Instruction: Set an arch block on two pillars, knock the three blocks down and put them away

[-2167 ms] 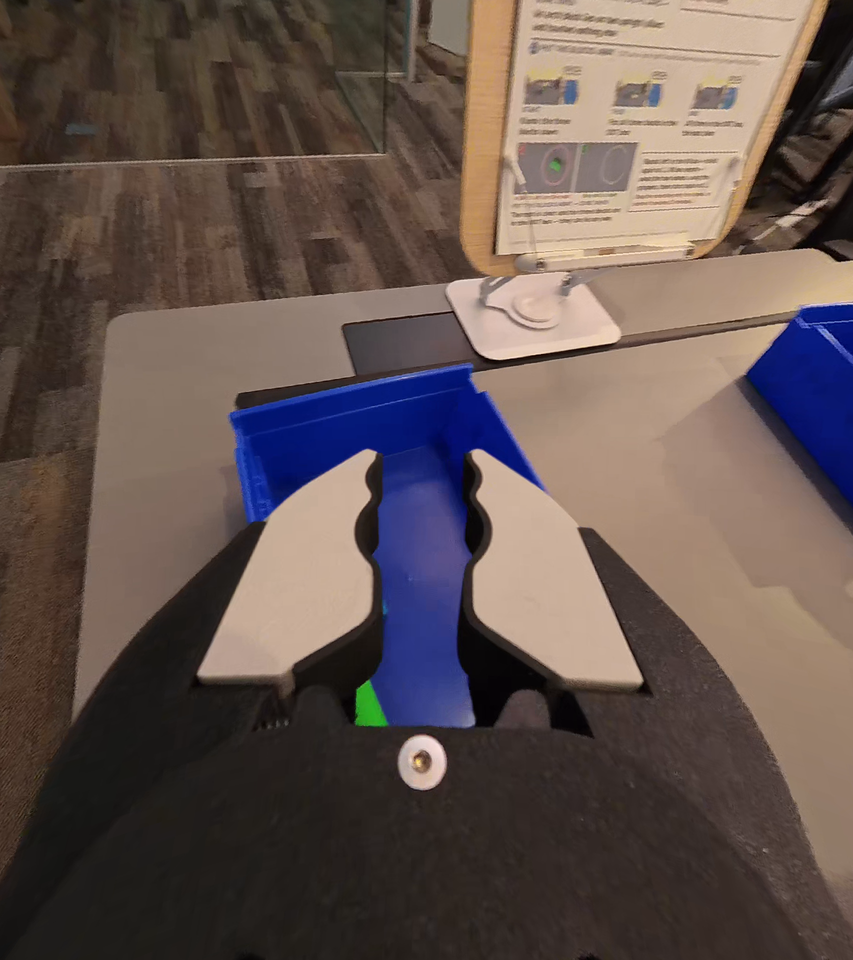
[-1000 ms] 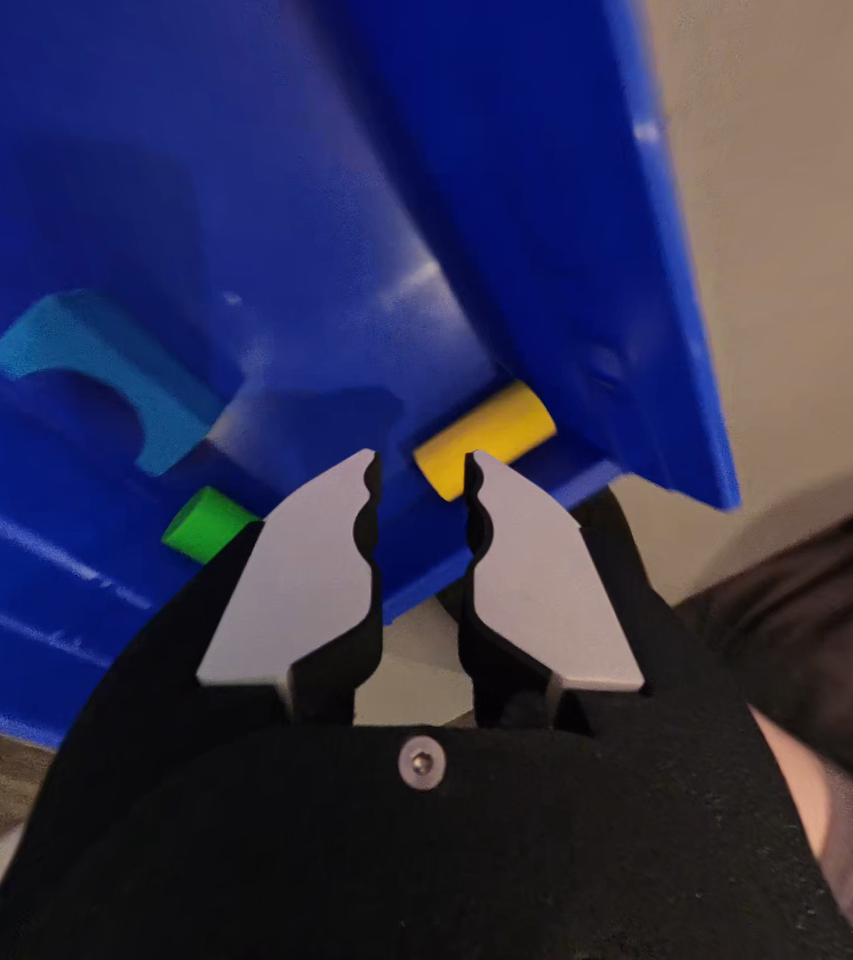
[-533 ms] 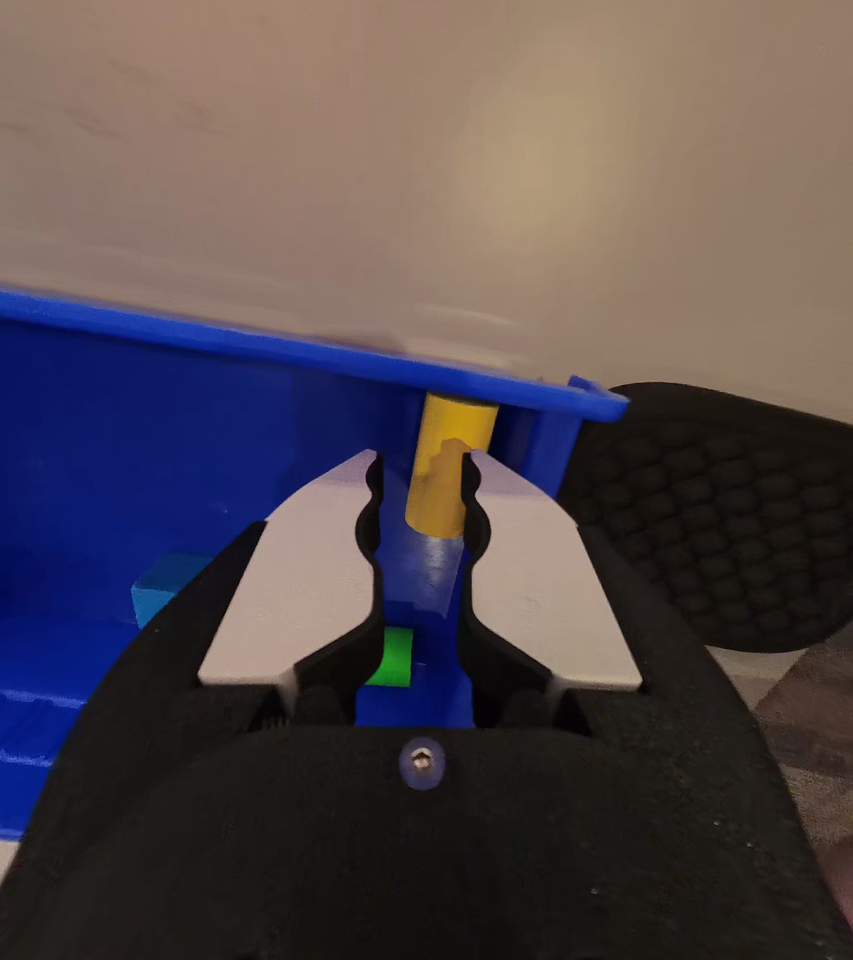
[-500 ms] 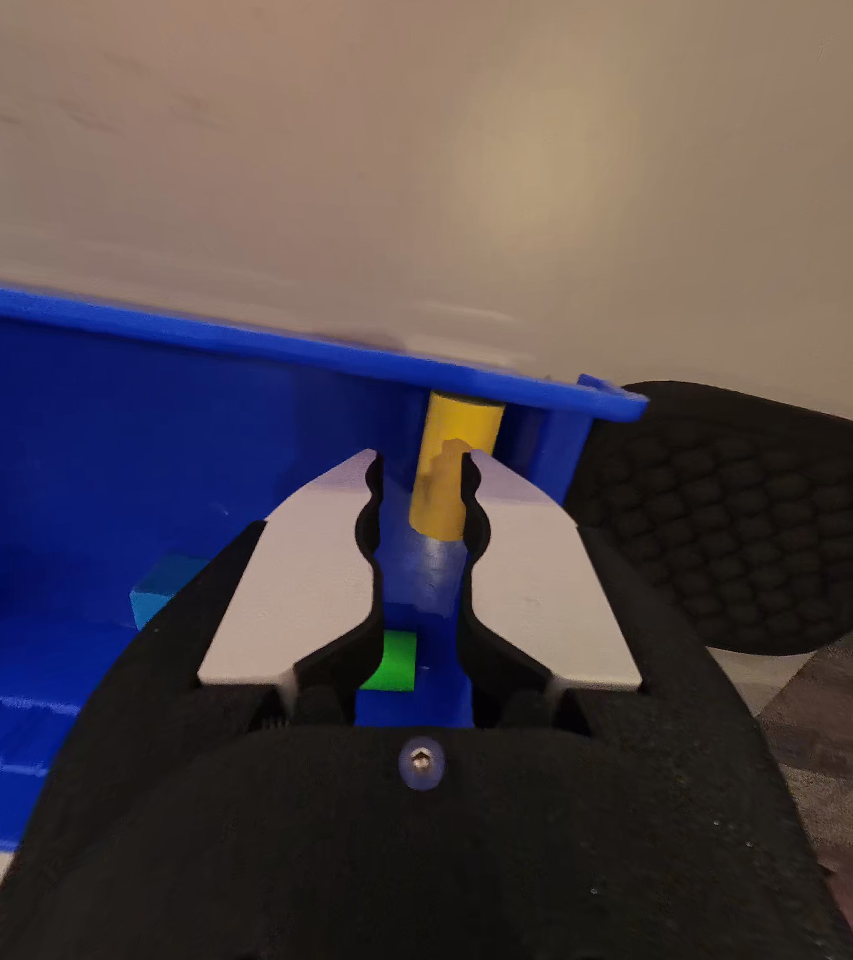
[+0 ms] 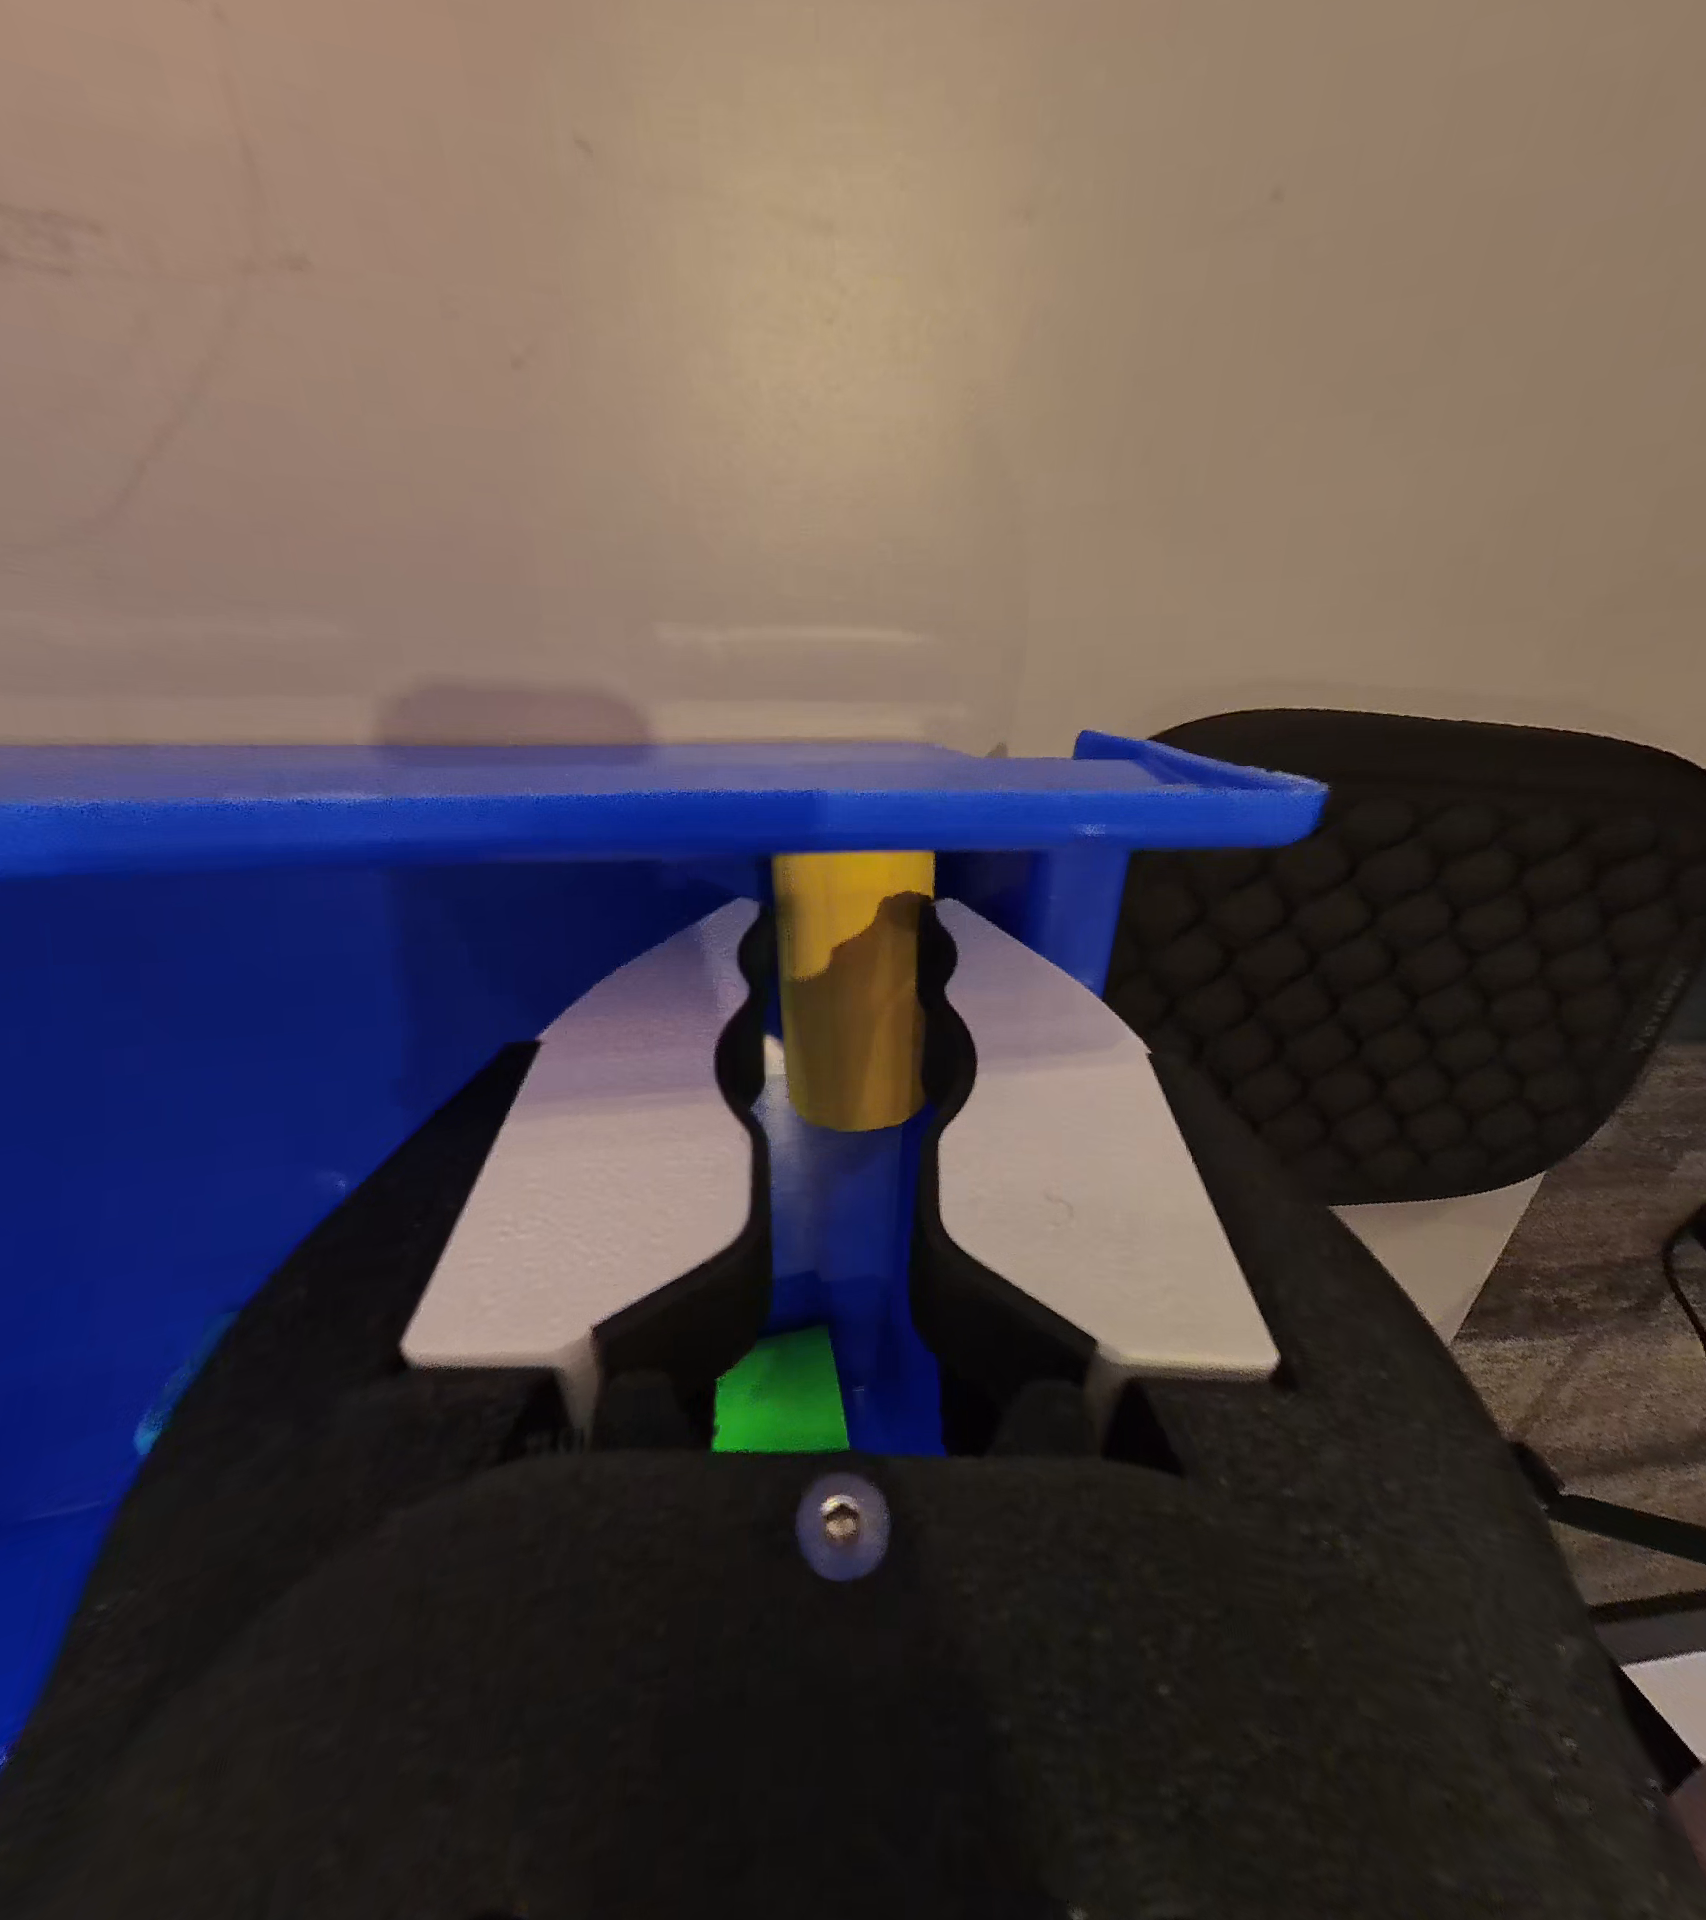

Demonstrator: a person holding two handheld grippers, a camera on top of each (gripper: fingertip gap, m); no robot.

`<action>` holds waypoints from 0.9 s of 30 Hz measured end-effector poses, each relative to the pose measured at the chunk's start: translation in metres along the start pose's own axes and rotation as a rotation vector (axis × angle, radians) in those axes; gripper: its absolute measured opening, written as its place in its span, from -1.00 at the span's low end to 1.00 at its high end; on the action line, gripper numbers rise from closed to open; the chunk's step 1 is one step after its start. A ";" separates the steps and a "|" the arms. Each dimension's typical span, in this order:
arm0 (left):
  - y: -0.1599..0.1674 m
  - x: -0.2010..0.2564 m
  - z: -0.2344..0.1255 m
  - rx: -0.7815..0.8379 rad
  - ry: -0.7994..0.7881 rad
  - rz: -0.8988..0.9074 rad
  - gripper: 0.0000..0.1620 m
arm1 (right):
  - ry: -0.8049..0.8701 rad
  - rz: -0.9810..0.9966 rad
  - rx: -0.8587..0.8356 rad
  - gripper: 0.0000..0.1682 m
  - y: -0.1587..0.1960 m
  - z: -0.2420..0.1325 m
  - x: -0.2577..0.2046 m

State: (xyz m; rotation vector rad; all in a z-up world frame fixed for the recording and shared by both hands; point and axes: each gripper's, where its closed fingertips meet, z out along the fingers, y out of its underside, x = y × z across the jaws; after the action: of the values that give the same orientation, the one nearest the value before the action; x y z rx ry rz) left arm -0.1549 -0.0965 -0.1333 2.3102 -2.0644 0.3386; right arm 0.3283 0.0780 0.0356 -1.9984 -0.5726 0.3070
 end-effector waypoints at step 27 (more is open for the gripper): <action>0.045 -0.045 0.008 -0.083 -0.199 -0.110 -0.54 | -0.017 -0.029 -0.073 -0.64 0.010 0.014 -0.009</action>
State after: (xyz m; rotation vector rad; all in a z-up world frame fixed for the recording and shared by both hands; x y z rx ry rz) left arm -0.2022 -0.0595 -0.1550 2.4850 -1.9770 0.0197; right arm 0.3176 0.0799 0.0201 -2.0576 -0.6308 0.2891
